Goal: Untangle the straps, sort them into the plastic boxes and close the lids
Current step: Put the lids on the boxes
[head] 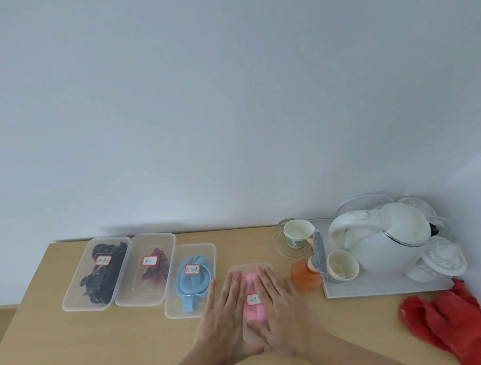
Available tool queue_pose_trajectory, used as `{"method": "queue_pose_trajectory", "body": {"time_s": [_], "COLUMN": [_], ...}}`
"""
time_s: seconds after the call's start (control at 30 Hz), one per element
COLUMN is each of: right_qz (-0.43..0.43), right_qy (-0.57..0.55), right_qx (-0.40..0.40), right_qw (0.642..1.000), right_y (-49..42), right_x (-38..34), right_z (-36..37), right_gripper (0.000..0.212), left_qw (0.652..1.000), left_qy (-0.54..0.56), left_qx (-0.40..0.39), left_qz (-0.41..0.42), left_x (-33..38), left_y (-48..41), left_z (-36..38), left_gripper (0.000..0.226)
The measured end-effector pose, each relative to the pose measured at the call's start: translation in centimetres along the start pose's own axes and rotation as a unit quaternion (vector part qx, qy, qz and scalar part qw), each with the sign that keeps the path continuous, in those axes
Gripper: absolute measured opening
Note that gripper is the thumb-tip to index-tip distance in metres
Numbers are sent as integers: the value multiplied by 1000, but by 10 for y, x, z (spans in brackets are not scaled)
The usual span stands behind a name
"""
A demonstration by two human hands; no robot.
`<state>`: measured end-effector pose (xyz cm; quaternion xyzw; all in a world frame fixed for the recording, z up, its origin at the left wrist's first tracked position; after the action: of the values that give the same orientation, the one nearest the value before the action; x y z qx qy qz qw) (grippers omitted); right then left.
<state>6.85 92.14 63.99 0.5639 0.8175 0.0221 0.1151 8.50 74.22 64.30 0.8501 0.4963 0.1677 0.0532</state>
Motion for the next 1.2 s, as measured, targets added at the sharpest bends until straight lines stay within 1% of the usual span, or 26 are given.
{"method": "queue_pose_trajectory", "body": {"time_s": [0.1, 0.17, 0.27, 0.37, 0.5, 0.63, 0.7, 0.8, 0.9, 1.03, 1.13, 1.2], "right_qz": [0, 13, 21, 26, 36, 6, 12, 41, 36, 30, 43, 57], "right_qy": [-1, -3, 4, -1, 4, -14, -17, -40, -45, -28, -25, -11], "right_qx": [-15, -25, -43, -50, -60, -58, -43, -45, -31, -46, -64, -77], "right_qw": [1000, 1000, 999, 998, 997, 998, 999, 997, 998, 998, 997, 995], "right_y": [0, -1, -1, -2, -5, -6, -5, -4, -5, -4, -5, -7], "right_x": [-1, -3, -4, -5, -5, -5, -6, -11, -15, -16, -20, -23], "right_z": [-1, -1, 0, 1, 3, -4, -3, -2, -6, -12, -13, -15], "right_gripper": [92, 100, 110, 114, 117, 120, 118, 113, 114, 113, 112, 114], "left_qw": [1000, 998, 991, 992, 994, 993, 993, 991, 991, 991, 991, 992], "left_qy": [-7, -53, -75, -65, -43, -37, -40, -49, -36, -32, -45, -60], "left_qx": [-16, -37, -103, -101, -99, -104, -107, -121, -127, -128, -128, -115], "left_qz": [-8, 11, 32, 40, 32, 31, 32, 28, 23, 7, -1, 4], "left_x": [0, -6, -18, -23, -19, -19, -18, -19, -18, -14, -10, -4], "left_y": [-3, -7, -7, -6, -8, -10, -10, -10, -10, -10, -9, -6], "left_z": [-7, -18, -36, -38, -40, -40, -39, -37, -39, -39, -42, -45], "left_gripper": [134, 137, 141, 140, 142, 143, 142, 141, 140, 140, 138, 133]}}
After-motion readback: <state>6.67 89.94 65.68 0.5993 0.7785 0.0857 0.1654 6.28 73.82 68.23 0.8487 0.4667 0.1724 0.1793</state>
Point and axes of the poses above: each hand's wrist, its own y-axis away from the middle knuckle, its own z-axis out of the palm, x = y × z, the point moved 1 cm from there along -y, towards the middle knuckle, and after that the axes turned 7 degrees about z, right-handed, at the moved point
